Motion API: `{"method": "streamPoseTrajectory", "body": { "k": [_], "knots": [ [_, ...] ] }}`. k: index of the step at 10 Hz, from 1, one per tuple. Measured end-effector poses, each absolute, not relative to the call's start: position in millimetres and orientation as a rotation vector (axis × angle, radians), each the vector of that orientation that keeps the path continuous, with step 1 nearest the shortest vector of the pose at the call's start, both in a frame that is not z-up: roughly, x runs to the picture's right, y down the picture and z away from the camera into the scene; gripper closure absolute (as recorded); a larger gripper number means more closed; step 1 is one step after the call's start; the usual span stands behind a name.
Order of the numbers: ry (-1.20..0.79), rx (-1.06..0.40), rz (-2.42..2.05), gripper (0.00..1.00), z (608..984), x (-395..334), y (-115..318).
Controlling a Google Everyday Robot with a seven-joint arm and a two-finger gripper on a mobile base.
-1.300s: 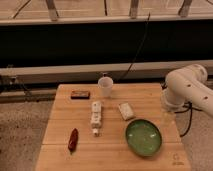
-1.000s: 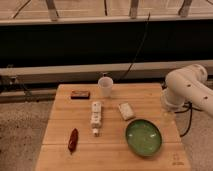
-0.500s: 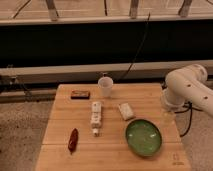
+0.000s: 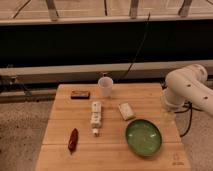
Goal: Push the ceramic bowl across the table
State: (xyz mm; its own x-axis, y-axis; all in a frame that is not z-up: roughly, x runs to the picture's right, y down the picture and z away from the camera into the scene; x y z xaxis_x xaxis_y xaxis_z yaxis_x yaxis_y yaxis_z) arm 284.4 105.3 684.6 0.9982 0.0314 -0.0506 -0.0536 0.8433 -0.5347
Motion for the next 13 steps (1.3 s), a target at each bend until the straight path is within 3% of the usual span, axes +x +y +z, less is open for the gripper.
{"method": "streamPoseTrajectory", "body": {
  "k": [8,10,13],
  "knots": [
    [0.035,-0.563,0.034,0.2,700.8,277.6,133.0],
    [0.035,-0.569,0.042,0.27,696.7,280.6,135.1],
    [0.034,-0.573,0.046,0.25,701.3,282.2,145.9]
  ]
}}
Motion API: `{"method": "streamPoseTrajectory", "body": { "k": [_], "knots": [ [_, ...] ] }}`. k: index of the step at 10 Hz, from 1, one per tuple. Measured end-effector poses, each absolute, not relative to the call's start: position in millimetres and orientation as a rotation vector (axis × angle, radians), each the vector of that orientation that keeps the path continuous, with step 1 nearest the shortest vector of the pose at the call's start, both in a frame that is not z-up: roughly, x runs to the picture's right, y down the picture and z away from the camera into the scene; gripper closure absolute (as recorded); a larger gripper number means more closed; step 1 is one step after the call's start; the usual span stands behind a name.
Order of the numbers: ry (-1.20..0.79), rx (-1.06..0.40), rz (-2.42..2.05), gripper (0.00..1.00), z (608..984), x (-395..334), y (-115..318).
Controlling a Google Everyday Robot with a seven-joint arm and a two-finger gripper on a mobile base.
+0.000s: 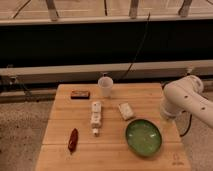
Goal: Push the ceramic bowl across the table
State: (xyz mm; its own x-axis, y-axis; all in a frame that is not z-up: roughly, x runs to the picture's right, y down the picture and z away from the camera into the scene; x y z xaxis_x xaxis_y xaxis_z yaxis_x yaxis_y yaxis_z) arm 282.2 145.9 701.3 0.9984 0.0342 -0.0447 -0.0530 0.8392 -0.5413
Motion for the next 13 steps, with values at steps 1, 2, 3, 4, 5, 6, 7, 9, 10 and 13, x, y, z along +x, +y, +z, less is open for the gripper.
{"method": "streamPoseTrajectory", "body": {
  "k": [1,2,3,4,5,6,7,9,10,13],
  "knots": [
    [0.036,-0.57,0.049,0.21,701.3,285.2,147.5],
    [0.033,-0.571,0.051,0.22,700.5,284.2,147.2],
    [0.034,-0.574,0.063,0.31,698.0,288.1,149.4],
    [0.036,-0.577,0.068,0.39,697.4,289.9,150.8],
    [0.036,-0.582,0.072,0.47,698.0,291.2,153.2],
    [0.037,-0.585,0.076,0.6,697.4,293.0,155.5],
    [0.039,-0.586,0.083,0.72,696.4,295.1,157.0],
    [0.037,-0.589,0.101,0.89,696.6,298.2,159.0],
    [0.036,-0.595,0.121,0.96,698.9,300.2,162.8],
    [0.025,-0.625,0.164,0.96,713.3,306.4,182.3]
  ]
}}
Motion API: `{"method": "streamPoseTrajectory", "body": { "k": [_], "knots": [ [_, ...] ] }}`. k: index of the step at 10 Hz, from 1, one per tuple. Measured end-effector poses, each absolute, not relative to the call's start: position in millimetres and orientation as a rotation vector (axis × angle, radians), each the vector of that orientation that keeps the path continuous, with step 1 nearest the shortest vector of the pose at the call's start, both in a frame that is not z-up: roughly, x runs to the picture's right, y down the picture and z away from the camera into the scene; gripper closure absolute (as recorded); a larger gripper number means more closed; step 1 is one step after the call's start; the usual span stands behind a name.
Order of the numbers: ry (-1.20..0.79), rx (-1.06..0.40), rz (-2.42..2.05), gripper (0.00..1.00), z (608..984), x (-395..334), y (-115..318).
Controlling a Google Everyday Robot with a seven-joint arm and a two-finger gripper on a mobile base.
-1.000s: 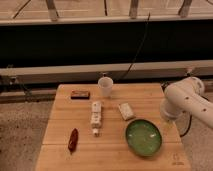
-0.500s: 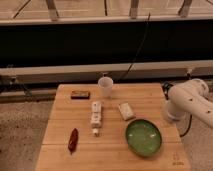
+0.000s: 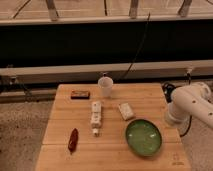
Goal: Push the ceramic bowl across the table
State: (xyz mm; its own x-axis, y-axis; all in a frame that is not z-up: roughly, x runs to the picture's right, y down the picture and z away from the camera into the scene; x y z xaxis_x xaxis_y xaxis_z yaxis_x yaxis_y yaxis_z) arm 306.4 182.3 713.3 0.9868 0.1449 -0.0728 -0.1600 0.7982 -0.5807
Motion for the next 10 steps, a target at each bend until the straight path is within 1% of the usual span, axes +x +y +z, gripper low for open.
{"method": "streamPoseTrajectory", "body": {
  "k": [4,6,7,10],
  "knots": [
    [0.015,-0.663,0.233,0.96,730.4,317.3,203.9],
    [0.013,-0.695,0.244,0.96,746.1,315.1,219.9],
    [0.01,-0.707,0.245,0.96,752.9,310.4,223.6],
    [0.011,-0.726,0.236,0.96,757.9,299.0,226.6]
  ]
}}
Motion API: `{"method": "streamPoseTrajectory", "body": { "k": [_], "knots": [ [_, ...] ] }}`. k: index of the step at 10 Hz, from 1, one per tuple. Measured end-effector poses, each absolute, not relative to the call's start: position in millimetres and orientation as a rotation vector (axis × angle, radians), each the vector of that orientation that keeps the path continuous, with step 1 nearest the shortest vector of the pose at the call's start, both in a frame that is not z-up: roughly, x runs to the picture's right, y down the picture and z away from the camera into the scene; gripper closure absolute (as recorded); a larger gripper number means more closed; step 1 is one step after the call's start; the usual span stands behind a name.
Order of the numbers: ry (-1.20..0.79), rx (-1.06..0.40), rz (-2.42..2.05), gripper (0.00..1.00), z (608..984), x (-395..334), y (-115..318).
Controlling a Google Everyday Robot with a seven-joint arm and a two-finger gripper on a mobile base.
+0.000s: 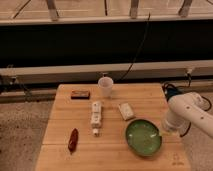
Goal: Push the ceramic bowl across the table
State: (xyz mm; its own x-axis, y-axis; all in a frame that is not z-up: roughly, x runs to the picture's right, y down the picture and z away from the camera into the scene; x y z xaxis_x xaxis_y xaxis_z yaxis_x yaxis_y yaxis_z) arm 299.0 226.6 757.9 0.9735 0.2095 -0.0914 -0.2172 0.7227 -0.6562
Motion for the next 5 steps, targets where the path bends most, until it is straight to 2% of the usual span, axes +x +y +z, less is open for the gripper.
{"method": "streamPoseTrajectory", "body": {
  "k": [5],
  "knots": [
    [0.011,-0.753,0.199,0.96,767.7,284.9,233.9]
  ]
}}
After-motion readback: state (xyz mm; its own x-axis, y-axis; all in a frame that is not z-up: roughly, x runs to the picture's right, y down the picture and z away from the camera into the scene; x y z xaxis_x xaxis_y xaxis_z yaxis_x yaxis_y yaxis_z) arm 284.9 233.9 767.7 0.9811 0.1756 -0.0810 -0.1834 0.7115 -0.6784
